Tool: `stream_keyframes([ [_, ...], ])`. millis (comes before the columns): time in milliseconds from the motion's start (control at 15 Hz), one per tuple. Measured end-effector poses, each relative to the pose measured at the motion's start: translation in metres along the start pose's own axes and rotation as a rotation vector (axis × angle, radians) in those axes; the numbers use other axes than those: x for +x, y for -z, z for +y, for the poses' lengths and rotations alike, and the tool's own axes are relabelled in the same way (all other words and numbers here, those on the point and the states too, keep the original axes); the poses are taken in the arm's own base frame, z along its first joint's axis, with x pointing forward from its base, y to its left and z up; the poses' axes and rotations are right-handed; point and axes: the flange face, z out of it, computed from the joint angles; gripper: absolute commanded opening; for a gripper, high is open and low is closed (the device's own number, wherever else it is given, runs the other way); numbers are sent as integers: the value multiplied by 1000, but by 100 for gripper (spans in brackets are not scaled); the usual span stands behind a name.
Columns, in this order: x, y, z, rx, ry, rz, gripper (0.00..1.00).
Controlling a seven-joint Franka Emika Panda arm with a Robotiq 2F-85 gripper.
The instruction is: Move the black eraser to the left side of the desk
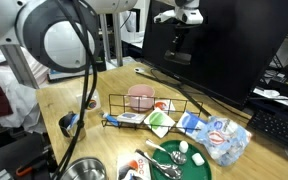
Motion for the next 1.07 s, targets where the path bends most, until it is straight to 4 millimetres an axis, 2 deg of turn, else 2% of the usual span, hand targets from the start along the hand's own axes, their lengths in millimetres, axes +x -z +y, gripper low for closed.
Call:
stream_keyframes([
  [267, -51, 4, -10, -11, 199, -66, 27],
  [600, -108, -9, -9, -99, 394, -147, 27],
  [667, -116, -13, -7, -123, 420, -161, 52],
  [800, -126, -21, -4, -158, 447, -182, 52],
  [1067, -124, -22, -3, -161, 452, -186, 52],
])
